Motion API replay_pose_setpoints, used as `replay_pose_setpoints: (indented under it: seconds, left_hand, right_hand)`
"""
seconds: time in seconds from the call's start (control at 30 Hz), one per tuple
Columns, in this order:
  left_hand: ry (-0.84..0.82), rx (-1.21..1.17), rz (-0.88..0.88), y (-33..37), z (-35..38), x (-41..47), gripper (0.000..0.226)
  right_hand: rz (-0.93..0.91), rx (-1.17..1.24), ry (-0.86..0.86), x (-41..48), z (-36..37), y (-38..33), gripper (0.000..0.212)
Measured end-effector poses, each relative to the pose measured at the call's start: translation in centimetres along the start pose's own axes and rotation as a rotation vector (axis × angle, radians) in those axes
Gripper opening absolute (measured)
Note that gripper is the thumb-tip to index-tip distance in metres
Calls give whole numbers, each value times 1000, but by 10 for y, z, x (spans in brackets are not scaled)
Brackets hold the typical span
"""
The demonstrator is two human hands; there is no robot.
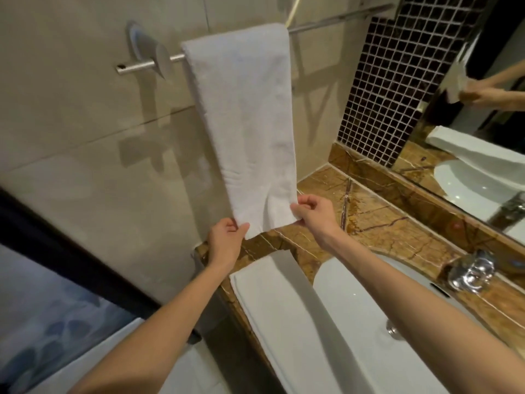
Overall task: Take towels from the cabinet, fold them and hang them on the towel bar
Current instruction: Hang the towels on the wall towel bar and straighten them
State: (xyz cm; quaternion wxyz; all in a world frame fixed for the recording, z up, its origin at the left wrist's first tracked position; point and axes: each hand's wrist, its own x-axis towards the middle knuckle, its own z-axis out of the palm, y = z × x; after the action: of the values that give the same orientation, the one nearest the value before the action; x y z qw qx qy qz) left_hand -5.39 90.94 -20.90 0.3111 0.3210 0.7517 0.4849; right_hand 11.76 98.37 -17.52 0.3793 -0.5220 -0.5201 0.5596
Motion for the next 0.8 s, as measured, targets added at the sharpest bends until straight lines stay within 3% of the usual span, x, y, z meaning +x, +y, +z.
replay_pose_setpoints:
  seconds: [0.2,0.37,0.47,0.53,0.8]
  left_hand:
    - [-9,-66,2,-6,-11,-4,8]
    - [-60,-175,-109,-9,-12,-5,27]
    - [-118,-275,-186,-5,-11,-5,22]
    - [-107,-342,-189,-4,-12,-7,17]
    - [-13,-324,-150,-9,-8,-17,36]
  right_hand:
    - [-33,-97,78,-5,-12,-3,11]
    - [-35,-169,121,-6,-7,-3,10]
    - [-13,-169,143,-5,-3,-4,12]
    - [0,-138,154,-3,-2,-5,9]
    - [25,-93,148,-3,2,0,13]
